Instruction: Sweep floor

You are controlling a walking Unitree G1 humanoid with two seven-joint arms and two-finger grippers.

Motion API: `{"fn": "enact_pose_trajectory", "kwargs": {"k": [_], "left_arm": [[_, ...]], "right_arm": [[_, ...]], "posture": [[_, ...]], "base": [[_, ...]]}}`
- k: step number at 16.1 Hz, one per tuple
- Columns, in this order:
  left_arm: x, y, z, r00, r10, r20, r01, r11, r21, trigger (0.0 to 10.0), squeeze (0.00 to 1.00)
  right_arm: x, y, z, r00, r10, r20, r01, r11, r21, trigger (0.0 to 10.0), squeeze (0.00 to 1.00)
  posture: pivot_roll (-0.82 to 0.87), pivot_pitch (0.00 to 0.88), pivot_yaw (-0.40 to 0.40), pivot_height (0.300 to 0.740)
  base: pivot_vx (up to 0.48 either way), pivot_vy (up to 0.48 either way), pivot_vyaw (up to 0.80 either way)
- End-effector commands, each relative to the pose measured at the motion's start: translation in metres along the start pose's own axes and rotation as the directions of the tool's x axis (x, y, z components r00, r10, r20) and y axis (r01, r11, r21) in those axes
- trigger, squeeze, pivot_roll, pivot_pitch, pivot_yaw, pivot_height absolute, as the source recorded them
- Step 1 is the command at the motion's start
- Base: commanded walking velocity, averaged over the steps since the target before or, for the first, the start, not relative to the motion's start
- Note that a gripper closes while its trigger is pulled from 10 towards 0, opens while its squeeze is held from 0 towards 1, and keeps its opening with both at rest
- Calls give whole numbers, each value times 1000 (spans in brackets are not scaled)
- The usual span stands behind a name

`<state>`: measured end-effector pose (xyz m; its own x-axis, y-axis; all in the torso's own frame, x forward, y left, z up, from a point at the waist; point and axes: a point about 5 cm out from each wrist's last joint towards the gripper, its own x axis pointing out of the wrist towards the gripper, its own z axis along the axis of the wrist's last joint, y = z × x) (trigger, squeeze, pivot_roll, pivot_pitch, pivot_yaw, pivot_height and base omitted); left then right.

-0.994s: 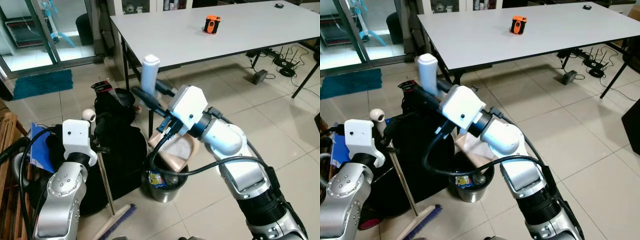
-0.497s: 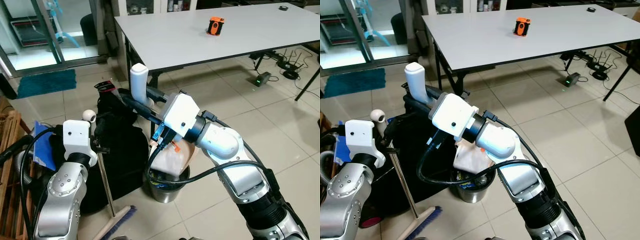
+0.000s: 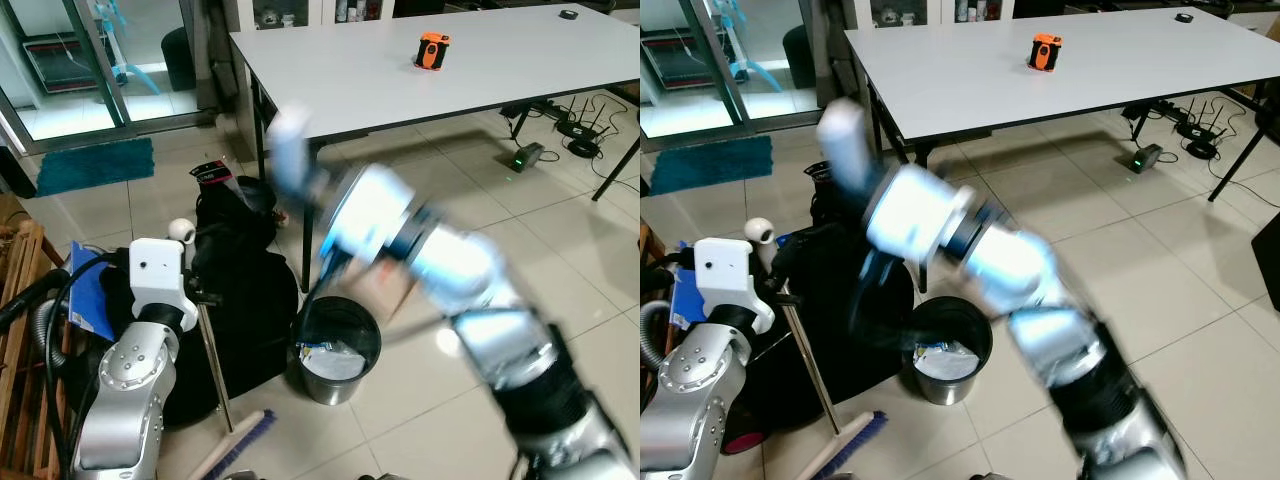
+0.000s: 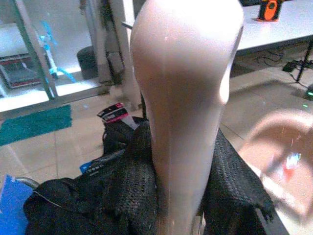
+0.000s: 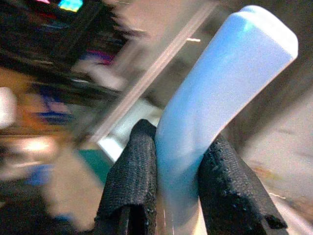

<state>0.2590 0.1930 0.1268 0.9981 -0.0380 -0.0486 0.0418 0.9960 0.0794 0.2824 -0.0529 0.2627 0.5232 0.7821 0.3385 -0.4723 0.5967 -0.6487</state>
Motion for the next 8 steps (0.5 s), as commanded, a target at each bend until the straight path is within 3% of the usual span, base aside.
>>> {"fn": "enact_pose_trajectory", "kwargs": {"k": [1, 2, 3, 4, 6, 8], "left_arm": [[6, -10, 9, 998, -51, 42, 52, 999, -3, 10000, 0], [7, -13, 9, 997, -68, 43, 68, 998, -5, 10000, 0], [8, -18, 8, 994, -97, 40, 98, 995, -6, 10000, 0], [8, -20, 8, 993, -108, 37, 109, 994, -12, 10000, 0], [7, -23, 7, 991, -128, 26, 129, 991, -23, 10000, 0], [2, -29, 2, 982, -190, -3, 190, 982, 19, 10000, 0]], "right_arm": [[-10, -48, 12, 969, -246, -6, 246, 968, -56, 10000, 0], [-17, -61, 10, 946, -323, -41, 320, 945, -63, 10000, 0], [-33, -80, 5, 886, -450, -114, 441, 892, -98, 10000, 0], [-46, -89, 1, 834, -526, -166, 511, 850, -127, 10000, 0], [-69, -94, -15, 729, -620, -289, 615, 779, -121, 10000, 0], [-100, -94, -30, 636, -661, -399, 625, 744, -237, 10000, 0]], "posture": [[13, 20, -8, 740], [8, 19, -6, 740], [-1, 18, -1, 740], [-6, 16, 2, 740], [-8, 19, 4, 740], [-3, 23, 1, 740]], "base": [[0, 0, 0], [0, 0, 0], [0, 0, 0], [0, 0, 0], [0, 0, 0], [0, 0, 0]]}}
